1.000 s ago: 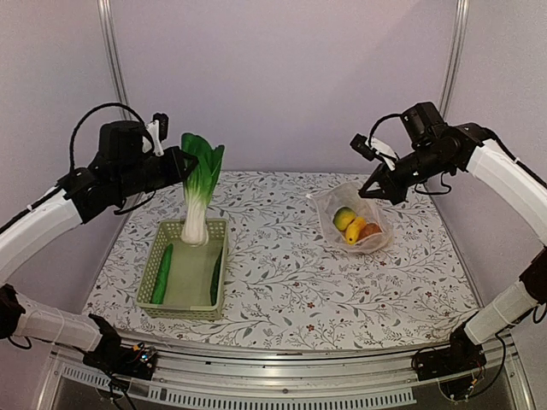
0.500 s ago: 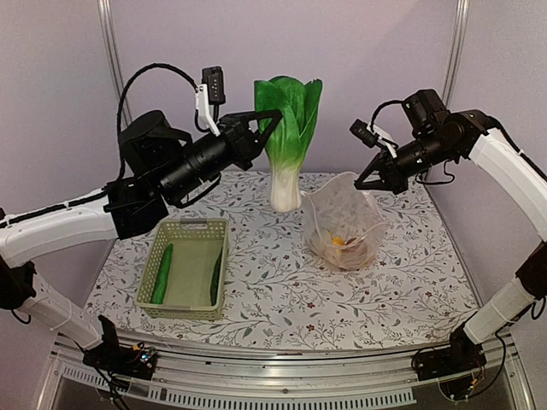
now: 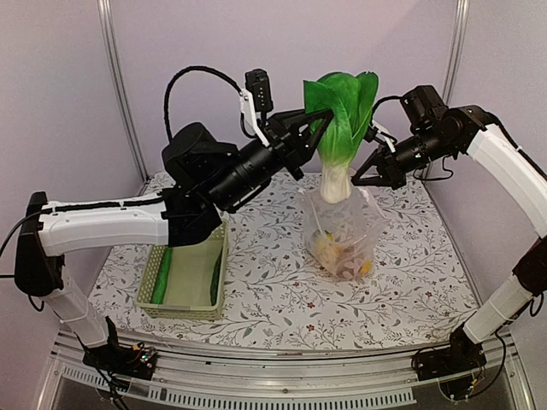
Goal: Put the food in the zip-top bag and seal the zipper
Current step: Place the fake vegetable in the zipper food storage bag, then adjust the zipper food storage bag at the center of the board.
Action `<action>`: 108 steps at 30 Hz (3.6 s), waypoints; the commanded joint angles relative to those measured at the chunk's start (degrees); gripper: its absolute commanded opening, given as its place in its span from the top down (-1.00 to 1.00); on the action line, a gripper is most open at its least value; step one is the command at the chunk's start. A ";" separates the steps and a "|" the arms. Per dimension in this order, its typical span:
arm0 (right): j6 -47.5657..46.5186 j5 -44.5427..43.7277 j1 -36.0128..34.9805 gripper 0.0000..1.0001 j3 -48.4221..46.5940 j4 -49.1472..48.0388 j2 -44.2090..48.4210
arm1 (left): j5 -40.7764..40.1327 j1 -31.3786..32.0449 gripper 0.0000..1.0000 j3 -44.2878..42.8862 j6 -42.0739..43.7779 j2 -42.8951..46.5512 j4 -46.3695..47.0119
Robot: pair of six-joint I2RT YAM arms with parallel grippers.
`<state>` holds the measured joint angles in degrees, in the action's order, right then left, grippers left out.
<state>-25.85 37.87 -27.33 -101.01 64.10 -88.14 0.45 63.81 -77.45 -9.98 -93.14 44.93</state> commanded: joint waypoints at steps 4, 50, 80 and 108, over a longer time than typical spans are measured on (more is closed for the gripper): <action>1.36 0.72 -0.37 1.00 -0.99 -0.03 0.03 | -0.24 3.31 1.00 -4.09 6.15 0.90 2.44; 5.66 -5.27 1.94 1.00 -3.36 -8.20 -3.23 | -27.41 5.15 0.45 2.44 -24.93 2.02 -44.65; 7.83 -7.80 -4.22 1.00 -3.86 -10.56 -5.54 | -13.56 -0.41 0.32 -5.62 -42.75 -9.12 -56.04; 9.83 -24.75 -0.75 1.00 -10.78 -14.79 -6.67 | -10.59 -11.23 1.00 -27.16 -35.24 -15.64 -65.76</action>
<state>-15.46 16.19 -27.88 -109.01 50.46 -97.17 -14.31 58.24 -105.08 -46.00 -103.92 -19.55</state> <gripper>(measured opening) 0.005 0.006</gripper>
